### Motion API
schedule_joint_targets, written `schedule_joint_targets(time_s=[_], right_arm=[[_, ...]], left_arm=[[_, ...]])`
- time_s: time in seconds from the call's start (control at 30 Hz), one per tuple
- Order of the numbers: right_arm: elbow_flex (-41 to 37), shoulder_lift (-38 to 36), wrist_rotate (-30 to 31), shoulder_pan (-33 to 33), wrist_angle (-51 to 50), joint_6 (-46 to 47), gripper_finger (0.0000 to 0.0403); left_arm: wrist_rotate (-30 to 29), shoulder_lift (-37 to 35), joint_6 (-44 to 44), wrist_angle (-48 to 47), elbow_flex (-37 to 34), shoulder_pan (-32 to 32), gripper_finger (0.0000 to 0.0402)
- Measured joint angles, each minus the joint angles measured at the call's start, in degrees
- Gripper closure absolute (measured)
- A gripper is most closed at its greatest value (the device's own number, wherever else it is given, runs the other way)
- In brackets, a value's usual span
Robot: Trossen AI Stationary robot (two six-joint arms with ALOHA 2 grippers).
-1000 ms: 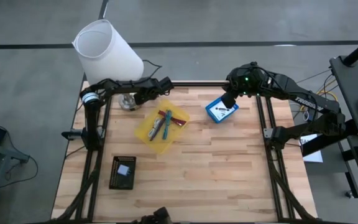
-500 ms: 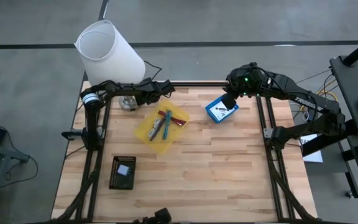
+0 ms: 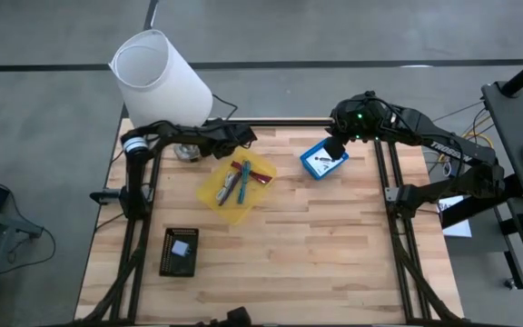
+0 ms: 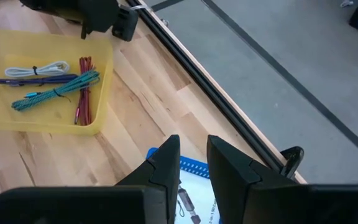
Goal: Pick and place items into bin
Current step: Put the black charger adapter into the black bin
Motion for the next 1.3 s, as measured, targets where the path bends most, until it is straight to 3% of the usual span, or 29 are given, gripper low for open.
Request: schedule_joint_targets(time_s=[1.03,1.3], right_arm=[[0.0,0.0,0.3,0.0,-0.2,0.0,0.0335],[0.0,0.0,0.3,0.0,-0.2,0.0,0.0335]], left_arm=[[-1.0,3.0,-0.2,1.6,0.1,0.6,0.0097],[-1.0,3.0,-0.2,1.6,0.1,0.8,0.0159]])
